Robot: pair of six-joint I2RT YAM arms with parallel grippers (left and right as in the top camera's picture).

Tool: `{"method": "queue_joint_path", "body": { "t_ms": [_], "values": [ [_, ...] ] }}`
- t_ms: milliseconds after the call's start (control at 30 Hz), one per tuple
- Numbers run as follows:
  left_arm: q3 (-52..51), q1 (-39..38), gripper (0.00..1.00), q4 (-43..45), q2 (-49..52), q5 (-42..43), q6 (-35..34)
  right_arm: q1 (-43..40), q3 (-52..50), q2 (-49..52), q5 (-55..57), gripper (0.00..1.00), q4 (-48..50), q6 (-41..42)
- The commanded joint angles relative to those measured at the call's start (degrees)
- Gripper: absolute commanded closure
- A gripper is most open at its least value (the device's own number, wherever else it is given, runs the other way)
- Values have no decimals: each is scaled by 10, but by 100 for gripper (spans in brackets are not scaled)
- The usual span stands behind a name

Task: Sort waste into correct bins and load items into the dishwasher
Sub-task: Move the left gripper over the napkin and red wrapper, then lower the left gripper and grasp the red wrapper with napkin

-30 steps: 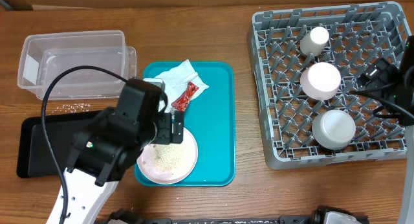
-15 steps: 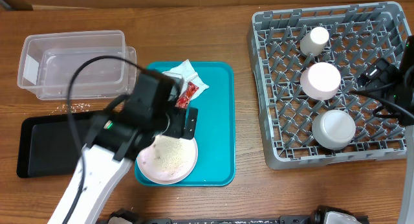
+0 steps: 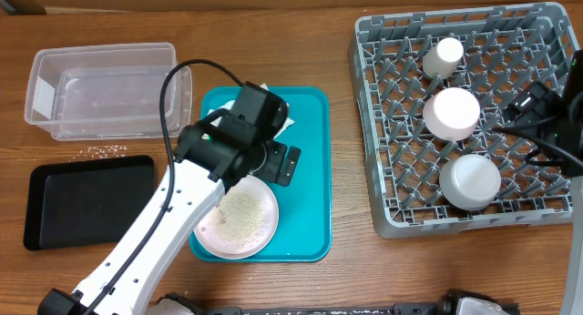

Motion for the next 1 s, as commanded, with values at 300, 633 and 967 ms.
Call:
{"method": "queue_joint_path", "body": {
  "t_ms": [300, 633, 967],
  "values": [
    [10, 8, 0, 81, 37, -130, 35, -2, 12, 2, 2, 0, 3, 1],
    [10, 31, 0, 107, 157, -130, 85, -2, 12, 2, 2, 0, 3, 1],
    [10, 35, 19, 106, 227, -128, 85, -2, 12, 2, 2, 0, 3, 1]
  ]
}}
